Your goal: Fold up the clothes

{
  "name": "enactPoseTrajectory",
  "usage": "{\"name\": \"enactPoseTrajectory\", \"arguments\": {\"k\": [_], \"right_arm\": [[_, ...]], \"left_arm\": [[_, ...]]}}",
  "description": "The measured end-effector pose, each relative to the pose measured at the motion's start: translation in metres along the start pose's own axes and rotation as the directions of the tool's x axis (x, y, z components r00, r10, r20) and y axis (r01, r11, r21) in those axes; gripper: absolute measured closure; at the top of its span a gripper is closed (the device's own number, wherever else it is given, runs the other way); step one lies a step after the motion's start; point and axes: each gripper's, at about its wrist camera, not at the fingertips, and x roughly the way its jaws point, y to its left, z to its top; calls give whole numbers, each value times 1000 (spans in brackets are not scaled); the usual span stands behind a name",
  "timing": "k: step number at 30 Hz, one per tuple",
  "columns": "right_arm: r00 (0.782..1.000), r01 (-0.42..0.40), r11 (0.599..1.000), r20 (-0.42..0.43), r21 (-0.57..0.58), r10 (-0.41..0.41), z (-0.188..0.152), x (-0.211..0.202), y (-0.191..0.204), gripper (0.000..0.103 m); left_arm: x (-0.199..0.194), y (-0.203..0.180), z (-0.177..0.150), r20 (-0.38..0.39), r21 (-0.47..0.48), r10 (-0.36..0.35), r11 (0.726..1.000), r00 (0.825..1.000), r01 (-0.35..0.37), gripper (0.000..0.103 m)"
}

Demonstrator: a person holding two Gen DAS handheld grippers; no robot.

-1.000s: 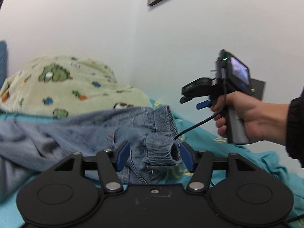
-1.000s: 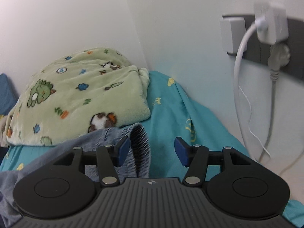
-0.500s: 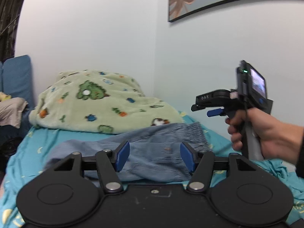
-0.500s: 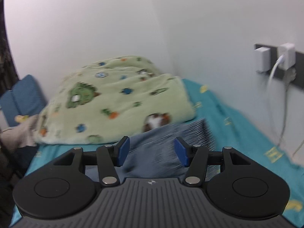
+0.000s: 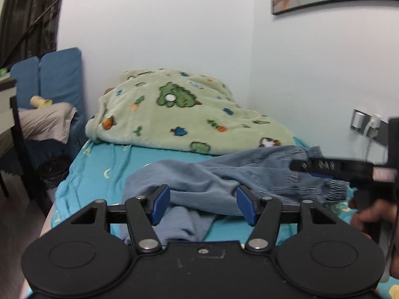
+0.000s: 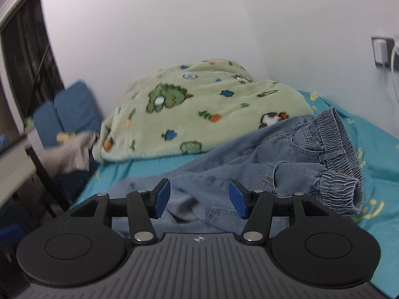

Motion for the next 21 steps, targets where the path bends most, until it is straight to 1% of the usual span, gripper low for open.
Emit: {"name": "enactPoseTrajectory", "arguments": {"k": [3,4,5,6,8,10,13,15,16,17,18,21], "right_arm": [[999,37,998,12,-45,-37,0,8,0,47],[999,52,997,20,-61,-51,1,12,-2,45],[997,68,994,27,-82,-66,1,18,-5,41],[996,86,991,33,-105,-82,0,24,-7,39],[995,95,986,19,-139,-93,1,41,-17,37],[994,106,981,2,-163,-107,0,57,-27,36],[991,131,978,-1,-160,-133,2,79,-44,30],[988,147,978,-17,-149,-151,4,95,-53,29],[988,145,978,-27,-148,-151,5,104,-58,28],[989,138,978,-37,-158,-146,5,112,-62,23],[989,130,977,-47,-171,-140,6,119,-65,21],[988,103,976,-93,-193,-123,6,140,-78,19]], "left_arm": [[10,14,-7,-12,-11,27,1000,1000,-27,46],[16,17,-9,-30,-7,35,999,999,-36,46],[23,20,-10,-55,-7,40,999,998,-40,46],[28,23,-11,-74,-14,36,999,997,-37,46],[36,26,-13,-98,-24,27,999,995,-29,46],[42,27,-15,-104,-18,25,999,994,-27,46],[51,30,-18,-120,-21,15,1000,993,-18,45],[58,32,-21,-143,-31,5,999,990,-10,45],[62,32,-23,-155,-35,1,999,988,-7,45],[65,33,-24,-164,-36,-3,999,986,-3,45],[69,33,-26,-171,-32,-4,999,985,-2,45],[79,35,-31,-199,-38,-5,999,980,-3,45]]}}
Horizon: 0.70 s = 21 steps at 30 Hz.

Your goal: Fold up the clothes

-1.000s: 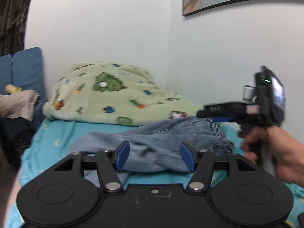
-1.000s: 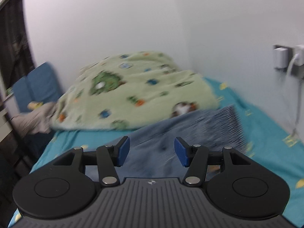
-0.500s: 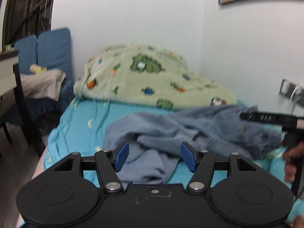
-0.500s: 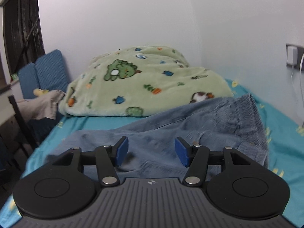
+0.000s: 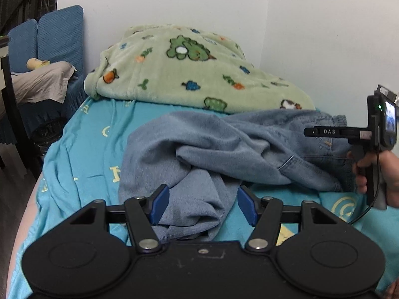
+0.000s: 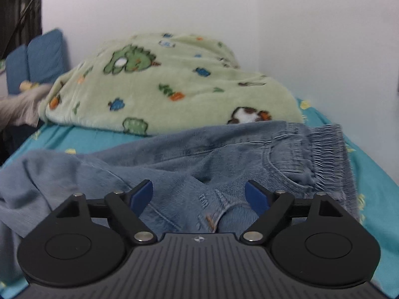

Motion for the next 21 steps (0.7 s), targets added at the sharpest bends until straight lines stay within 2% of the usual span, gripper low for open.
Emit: {"name": "enactPoseTrajectory", "arguments": {"k": [3,6,7,8,9,10,12,16,21], "right_arm": [[999,-5,1000,-47,15,6,-4,17,-11,19],[995,-48,999,-81,23,50,-6,24,-16,19],[995,-53,998,-84,14,54,-7,22,-14,24],[995,-54,999,-84,2,54,-8,19,-12,39],[995,-55,998,-85,-10,54,-8,16,-9,50],[995,-55,998,-86,-22,53,-9,13,-7,74],[995,-53,995,-87,-81,45,-12,4,4,90],[998,-43,985,-48,-164,35,-12,-33,20,94],[997,-49,980,-64,-194,37,-15,-90,23,94]], "left_arm": [[10,3,0,-26,-20,-6,1000,1000,5,45],[16,4,0,-36,-34,-9,999,999,8,45],[17,4,0,-39,-35,-8,999,999,7,45],[18,4,-1,-40,-40,-9,999,999,8,46],[18,5,-1,-40,-47,-13,999,999,11,46],[18,6,-1,-40,-54,-17,998,999,15,45],[16,7,0,-39,-66,-21,998,999,19,46],[7,17,2,-3,-84,-8,996,1000,8,46],[-7,29,7,44,-136,4,991,999,3,46]]}}
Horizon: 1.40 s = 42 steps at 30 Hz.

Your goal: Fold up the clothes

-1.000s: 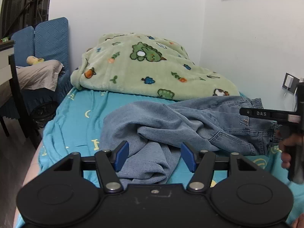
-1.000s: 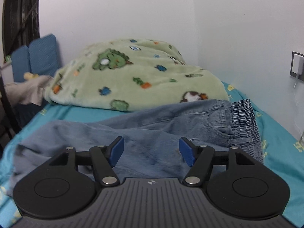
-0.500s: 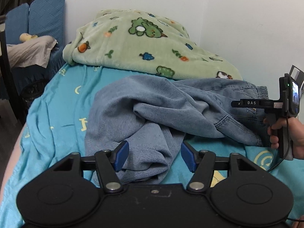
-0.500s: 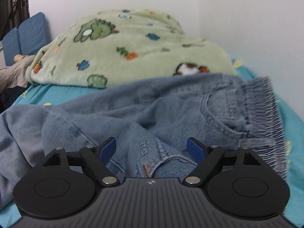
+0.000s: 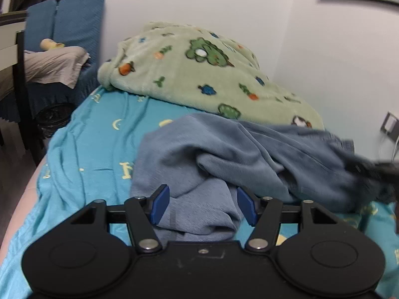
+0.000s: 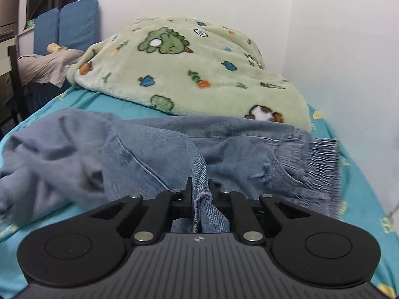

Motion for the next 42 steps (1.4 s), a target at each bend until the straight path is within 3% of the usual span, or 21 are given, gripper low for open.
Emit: {"name": "enactPoseTrajectory", "arguments": {"k": [3,8,11,13,14,16,19,22,25,28,30,32,36,39,40,42], "right_arm": [[996,-10,1000,-85,-27,8,-23,-19,11,94],[966,-8,989,-257,-150,-31,-60,-19,34,91],[963,28,999,-269,-20,-32,-51,-17,21,80],[972,39,988,-235,151,-2,-45,-26,3,77],[977,40,970,-213,240,13,-42,-31,-7,66],[988,39,908,-151,416,27,-44,-45,-26,46],[996,57,798,-91,601,-2,-51,-64,-45,45],[990,138,727,-111,673,-86,-58,-75,-58,43],[977,213,673,-137,708,-165,-63,-77,-67,34],[959,280,595,-195,754,-204,-74,-79,-75,32],[960,277,539,-212,796,-181,-83,-80,-79,31],[960,281,458,-239,843,-149,-95,-81,-82,28],[968,247,231,-252,941,-7,-128,-67,-90,27],[976,210,94,-214,973,35,-143,-57,-94,28],[978,201,79,-204,976,34,-144,-54,-96,28],[983,181,92,-183,979,7,-139,-48,-102,28]], "left_arm": [[-8,1,3,28,-14,-11,1000,1000,11,46],[-20,-5,6,62,3,-29,1000,998,28,46],[-26,-7,5,75,24,-32,999,997,30,46],[-29,-8,3,83,32,-31,999,996,28,46],[-31,-8,2,85,30,-32,999,996,29,46],[-31,-6,2,83,18,-38,999,996,36,46],[-33,-6,1,82,10,-42,999,996,41,46],[-34,-9,1,85,20,-46,999,995,45,46],[-35,-12,0,87,33,-50,998,995,48,46],[-34,-16,-3,79,42,-54,998,995,51,46],[-32,-18,-3,70,45,-58,997,996,55,46],[-30,-20,-5,64,52,-61,997,996,58,46],[-32,-23,-7,64,66,-63,996,996,59,46],[-33,-24,-9,69,71,-57,996,996,52,46],[-32,-25,-9,69,77,-51,996,996,46,46],[-31,-26,-11,66,84,-45,996,997,39,46]]}}
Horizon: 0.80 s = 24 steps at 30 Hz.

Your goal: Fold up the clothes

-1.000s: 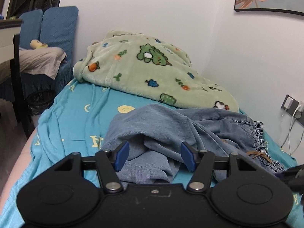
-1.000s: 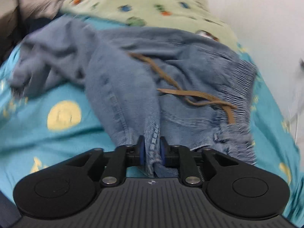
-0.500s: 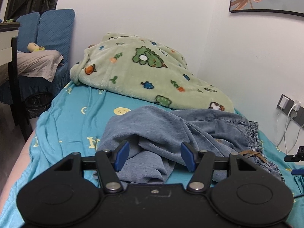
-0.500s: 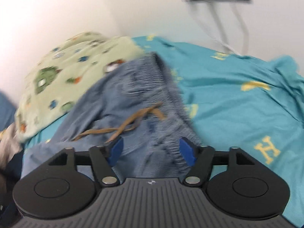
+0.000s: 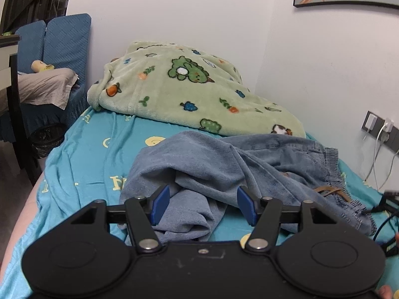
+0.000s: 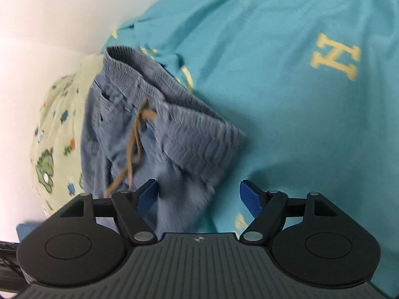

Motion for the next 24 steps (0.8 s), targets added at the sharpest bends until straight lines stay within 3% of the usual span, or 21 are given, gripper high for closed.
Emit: {"name": "enactPoseTrajectory", "arguments": {"k": [4,7,10,13,18,22,24], "right_arm": [[999,-4,1000,33,19,3,14,9,-3,32],[999,-10,1000,38,4,9,18,9,-2,55],[990,-57,997,123,-45,62,23,-8,9,82],[965,-136,985,210,-102,155,27,-27,21,85],[915,-173,970,338,-170,222,45,-51,32,87],[853,-124,968,476,-219,217,63,-67,31,88],[842,-70,976,512,-208,170,76,-59,26,88]], "left_arm": [[2,-1,-2,-6,8,9,1000,1000,-9,46],[4,-2,-3,-9,8,15,1000,1000,-15,46],[6,-3,-5,-16,11,29,1000,999,-29,46],[7,-4,-8,-22,23,30,999,999,-30,46],[4,-9,-10,-7,50,25,998,1000,-24,46],[4,-11,-10,-5,60,22,998,1000,-21,46],[6,-10,-10,-16,47,15,999,1000,-14,46]]}}
